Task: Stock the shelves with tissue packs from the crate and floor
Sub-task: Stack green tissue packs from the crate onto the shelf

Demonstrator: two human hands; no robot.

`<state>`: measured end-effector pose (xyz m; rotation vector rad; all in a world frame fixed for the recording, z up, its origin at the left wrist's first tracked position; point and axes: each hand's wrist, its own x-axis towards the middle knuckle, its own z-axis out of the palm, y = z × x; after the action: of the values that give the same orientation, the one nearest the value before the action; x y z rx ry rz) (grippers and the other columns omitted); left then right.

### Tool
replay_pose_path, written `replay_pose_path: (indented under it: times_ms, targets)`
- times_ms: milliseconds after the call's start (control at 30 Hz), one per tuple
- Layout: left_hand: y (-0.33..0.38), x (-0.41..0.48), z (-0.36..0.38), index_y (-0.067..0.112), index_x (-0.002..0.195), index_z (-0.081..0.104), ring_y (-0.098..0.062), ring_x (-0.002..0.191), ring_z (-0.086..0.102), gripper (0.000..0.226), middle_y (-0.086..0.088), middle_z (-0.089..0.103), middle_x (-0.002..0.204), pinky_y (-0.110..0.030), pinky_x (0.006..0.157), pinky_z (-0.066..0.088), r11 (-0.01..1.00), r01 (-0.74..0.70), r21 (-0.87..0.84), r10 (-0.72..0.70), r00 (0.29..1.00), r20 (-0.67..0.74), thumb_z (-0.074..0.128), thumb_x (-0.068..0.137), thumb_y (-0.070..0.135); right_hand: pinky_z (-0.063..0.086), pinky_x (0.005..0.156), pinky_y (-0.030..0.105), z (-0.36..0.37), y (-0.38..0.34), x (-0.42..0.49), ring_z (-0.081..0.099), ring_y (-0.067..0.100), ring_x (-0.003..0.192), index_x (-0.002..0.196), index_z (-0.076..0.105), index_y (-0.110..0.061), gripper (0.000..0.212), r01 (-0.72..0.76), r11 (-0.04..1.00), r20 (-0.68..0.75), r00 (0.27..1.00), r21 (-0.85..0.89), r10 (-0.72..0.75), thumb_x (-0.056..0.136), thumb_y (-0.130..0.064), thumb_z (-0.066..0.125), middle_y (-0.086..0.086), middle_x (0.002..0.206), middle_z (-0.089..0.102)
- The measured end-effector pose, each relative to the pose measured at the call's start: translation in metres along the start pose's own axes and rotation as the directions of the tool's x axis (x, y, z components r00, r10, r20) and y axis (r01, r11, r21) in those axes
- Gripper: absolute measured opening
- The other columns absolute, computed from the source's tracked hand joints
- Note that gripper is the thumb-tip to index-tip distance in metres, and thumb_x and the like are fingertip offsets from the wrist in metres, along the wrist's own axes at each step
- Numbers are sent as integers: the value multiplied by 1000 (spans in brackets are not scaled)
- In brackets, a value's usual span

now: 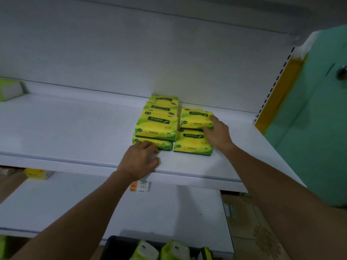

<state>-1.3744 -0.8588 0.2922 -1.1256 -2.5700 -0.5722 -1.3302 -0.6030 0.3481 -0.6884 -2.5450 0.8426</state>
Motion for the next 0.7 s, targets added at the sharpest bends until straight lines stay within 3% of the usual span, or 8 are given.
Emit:
replay_pose_path:
  times_ms: [200,367,600,700]
  targets:
    - [1,-1,4,21,85,69,-28,75,60,39,0,64,81,-33,59,49,999,41,24,-40,998,-39,45,69,47,40,95,40,20,-4,36,37,34,124,141,36,-15,51,-53,989,-134,990,-140,34,93,-25,51,17,128,50]
    - [2,-1,2,20,85,69,-27,75,60,39,0,65,81,-32,58,49,998,48,29,-48,999,-15,45,69,47,43,90,35,27,-14,49,49,33,115,137,40,-11,47,-103,994,-204,973,43,110,91,-10,51,19,130,41]
    - [3,-2,3,20,85,70,-26,75,60,40,1,65,81,-32,59,49,999,47,19,-46,998,-32,45,70,47,37,97,25,26,-11,49,47,28,124,138,44,-11,49,-40,997,-93,995,67,46,91,2,42,15,139,45]
    - [2,-2,3,20,85,70,-26,76,60,41,0,65,81,-32,60,49,999,46,19,-46,998,-38,44,70,47,34,107,29,24,-12,50,42,27,129,139,43,-10,49,-59,995,-14,998,76,61,92,0,40,13,144,41]
